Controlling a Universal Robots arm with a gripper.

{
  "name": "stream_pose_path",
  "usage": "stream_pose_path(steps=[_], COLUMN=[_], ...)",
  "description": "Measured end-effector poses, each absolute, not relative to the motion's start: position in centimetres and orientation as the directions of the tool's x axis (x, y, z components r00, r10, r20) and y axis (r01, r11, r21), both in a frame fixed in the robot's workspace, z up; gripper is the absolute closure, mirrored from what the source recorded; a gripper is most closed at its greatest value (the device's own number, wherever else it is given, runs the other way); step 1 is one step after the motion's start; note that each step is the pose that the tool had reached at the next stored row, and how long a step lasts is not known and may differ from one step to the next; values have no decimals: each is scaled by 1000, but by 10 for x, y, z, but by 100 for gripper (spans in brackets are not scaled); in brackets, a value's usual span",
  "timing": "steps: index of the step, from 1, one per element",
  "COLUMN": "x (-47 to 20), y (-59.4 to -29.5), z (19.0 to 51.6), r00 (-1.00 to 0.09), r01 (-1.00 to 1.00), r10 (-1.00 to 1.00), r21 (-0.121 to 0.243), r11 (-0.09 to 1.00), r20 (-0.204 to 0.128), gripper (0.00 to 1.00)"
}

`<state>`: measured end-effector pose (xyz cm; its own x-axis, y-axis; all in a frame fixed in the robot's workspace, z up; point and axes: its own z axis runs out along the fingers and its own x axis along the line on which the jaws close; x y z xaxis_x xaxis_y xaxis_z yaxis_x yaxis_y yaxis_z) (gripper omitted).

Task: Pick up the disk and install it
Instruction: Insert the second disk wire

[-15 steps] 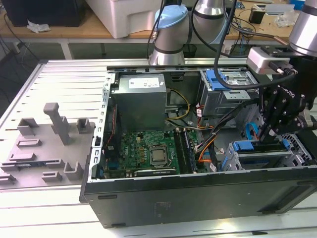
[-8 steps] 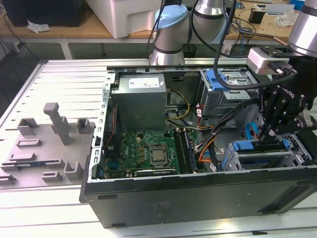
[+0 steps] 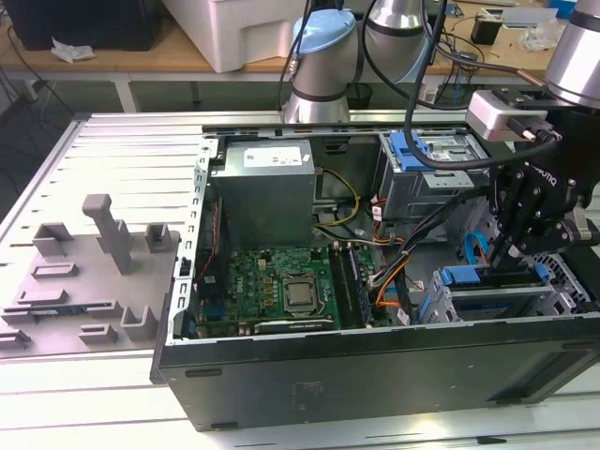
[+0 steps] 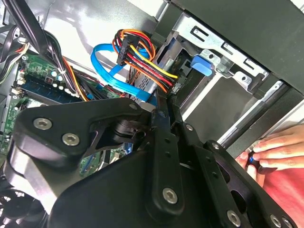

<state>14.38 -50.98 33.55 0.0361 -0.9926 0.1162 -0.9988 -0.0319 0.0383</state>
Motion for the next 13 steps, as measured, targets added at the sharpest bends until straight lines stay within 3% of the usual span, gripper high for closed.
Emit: stream_pose_path(steps=[13], x=[144], y=[-510], z=[335], r00=[36], r01=[-999], r10=[-993], r21=[38], r11=[-32], r20=[116], gripper=[84])
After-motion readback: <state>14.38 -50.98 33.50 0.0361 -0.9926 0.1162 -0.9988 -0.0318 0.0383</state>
